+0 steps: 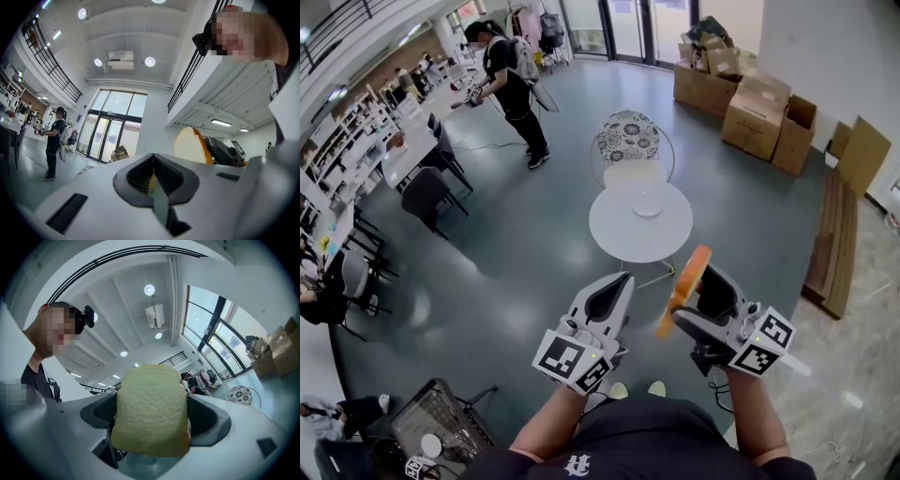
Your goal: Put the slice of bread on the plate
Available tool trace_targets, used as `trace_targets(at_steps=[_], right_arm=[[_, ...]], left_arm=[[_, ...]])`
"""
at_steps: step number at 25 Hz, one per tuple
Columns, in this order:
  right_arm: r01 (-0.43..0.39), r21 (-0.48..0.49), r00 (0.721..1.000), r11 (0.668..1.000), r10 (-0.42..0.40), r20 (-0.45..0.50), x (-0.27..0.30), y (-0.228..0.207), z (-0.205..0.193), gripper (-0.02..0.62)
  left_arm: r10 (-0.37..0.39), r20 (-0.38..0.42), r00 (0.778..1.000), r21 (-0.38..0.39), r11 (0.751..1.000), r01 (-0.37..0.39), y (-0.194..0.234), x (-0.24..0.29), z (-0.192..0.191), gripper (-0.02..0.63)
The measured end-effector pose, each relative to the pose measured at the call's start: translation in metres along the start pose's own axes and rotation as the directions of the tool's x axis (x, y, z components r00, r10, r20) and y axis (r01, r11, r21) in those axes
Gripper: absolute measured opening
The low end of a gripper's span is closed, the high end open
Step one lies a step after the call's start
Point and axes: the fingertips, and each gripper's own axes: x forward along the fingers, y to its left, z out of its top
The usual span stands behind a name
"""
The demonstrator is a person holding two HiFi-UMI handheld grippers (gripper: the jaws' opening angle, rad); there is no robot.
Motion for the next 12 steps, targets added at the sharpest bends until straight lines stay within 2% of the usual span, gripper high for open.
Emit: trace_targets(at_steps=[12], right_arm=[[-0.017, 0.008, 1.000, 1.000, 0.017, -0.026, -0.008, -0.021, -0.013, 0.472]], left_arm=[[0.041, -0.039, 0.998, 0.054, 0.998, -0.039, 0.012, 0.022, -0.032, 0.009]])
